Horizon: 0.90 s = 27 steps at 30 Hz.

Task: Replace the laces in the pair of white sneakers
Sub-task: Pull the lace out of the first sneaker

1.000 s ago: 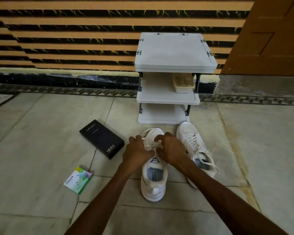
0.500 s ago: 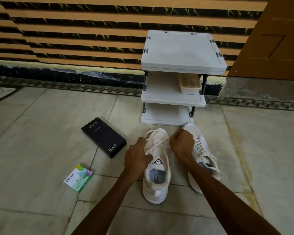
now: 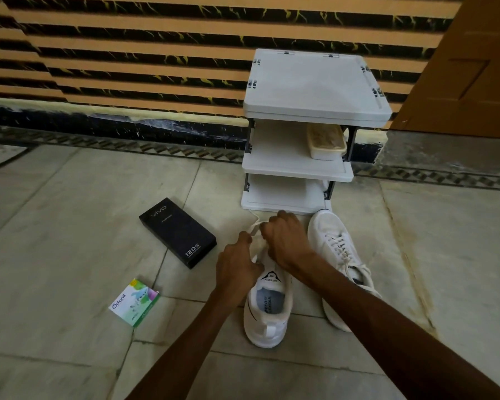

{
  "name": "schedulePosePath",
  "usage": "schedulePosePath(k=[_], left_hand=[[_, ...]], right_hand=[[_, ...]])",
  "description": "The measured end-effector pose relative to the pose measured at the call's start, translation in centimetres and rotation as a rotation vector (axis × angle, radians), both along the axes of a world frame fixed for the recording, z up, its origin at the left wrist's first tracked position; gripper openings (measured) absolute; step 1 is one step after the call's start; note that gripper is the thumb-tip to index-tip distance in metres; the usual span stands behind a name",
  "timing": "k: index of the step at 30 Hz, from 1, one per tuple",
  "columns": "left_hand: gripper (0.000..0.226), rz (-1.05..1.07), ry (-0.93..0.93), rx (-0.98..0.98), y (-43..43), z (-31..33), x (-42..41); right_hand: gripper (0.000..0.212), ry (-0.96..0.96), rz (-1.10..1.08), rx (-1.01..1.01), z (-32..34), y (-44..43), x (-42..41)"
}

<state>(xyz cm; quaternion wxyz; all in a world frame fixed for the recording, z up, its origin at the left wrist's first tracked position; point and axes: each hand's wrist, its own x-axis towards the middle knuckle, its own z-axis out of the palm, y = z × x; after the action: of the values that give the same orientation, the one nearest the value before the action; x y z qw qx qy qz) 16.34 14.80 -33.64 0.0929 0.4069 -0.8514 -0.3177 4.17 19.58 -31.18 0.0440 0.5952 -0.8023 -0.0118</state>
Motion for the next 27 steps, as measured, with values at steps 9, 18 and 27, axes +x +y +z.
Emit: schedulePosePath(k=[9, 18, 27], left_hand=[[0.042, 0.015, -0.031, -0.007, 0.1, -0.4, 0.2], [0.046, 0.045, -0.005, 0.021, 0.1, -0.5, 0.1], [0.047, 0.036, -0.016, 0.015, 0.2, -0.1, 0.3]], right_hand=[[0.021, -1.546, -0.7, -0.815, 0.7, 0.8, -2.5], [0.021, -0.343, -0.194, 0.065, -0.9, 0.9, -0.6], [0.016, -0.597, -0.195, -0.42, 0.6, 0.6, -2.6]])
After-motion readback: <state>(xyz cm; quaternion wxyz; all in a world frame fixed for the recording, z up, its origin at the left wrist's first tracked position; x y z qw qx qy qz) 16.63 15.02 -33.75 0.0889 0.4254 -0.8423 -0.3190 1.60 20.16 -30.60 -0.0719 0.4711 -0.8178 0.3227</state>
